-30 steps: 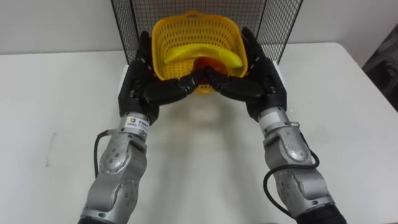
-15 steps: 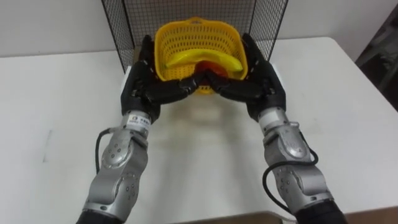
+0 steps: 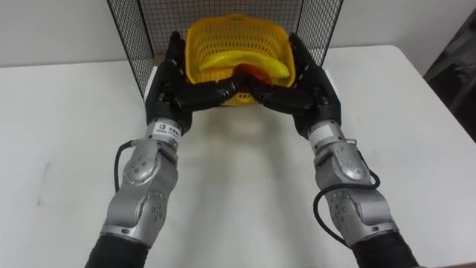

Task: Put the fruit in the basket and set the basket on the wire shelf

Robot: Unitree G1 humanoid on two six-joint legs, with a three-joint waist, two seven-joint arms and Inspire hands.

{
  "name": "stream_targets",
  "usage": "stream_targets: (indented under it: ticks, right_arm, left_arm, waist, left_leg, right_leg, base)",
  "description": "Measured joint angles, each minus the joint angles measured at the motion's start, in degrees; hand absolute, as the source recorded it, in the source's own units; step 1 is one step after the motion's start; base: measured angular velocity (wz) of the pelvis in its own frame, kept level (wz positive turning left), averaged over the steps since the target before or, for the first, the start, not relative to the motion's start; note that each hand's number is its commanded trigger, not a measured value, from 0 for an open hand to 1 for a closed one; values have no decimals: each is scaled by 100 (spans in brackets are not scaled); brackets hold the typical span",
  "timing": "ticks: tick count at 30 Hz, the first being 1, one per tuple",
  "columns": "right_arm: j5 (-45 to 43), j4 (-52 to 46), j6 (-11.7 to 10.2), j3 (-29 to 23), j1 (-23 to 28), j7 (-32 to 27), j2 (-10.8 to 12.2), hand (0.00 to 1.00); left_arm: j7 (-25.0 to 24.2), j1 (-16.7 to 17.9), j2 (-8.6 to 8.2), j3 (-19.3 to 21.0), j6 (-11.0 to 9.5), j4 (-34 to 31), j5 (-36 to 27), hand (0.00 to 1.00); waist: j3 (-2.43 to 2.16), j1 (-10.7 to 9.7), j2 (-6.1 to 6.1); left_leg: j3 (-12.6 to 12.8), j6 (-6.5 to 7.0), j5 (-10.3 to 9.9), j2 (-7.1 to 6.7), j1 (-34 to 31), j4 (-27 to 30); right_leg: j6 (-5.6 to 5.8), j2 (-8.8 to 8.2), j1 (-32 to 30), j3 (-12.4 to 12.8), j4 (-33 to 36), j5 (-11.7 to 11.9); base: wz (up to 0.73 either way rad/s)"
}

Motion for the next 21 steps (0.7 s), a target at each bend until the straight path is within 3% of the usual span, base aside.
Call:
stream_targets:
  ticks: [4,12,21]
  right_arm:
    - [-1,444,19,-12,-300,-76,9,0]
    - [1,1330,462,-20,-802,-150,33,0]
    - [15,1686,537,-123,-1215,-164,42,0]
  left_arm:
    - [5,-390,23,41,21,436,-42,0]
    - [124,-565,13,122,472,952,-62,0]
    - [127,-953,-23,441,687,1277,-171,0]
  waist:
    - [-7,3,14]
    - [-16,-33,36]
    - [-21,-39,72]
  left_leg:
    - [-20,-7,16,-1,77,-62]
    - [-21,-7,17,5,85,-64]
    - [-52,-4,24,2,215,-92]
  right_leg:
    - [7,14,122,-26,-176,62]
    - [6,16,165,-31,-242,97]
    - [8,14,319,-106,-261,111]
  base:
    - [2]
    - [0]
    - [1]
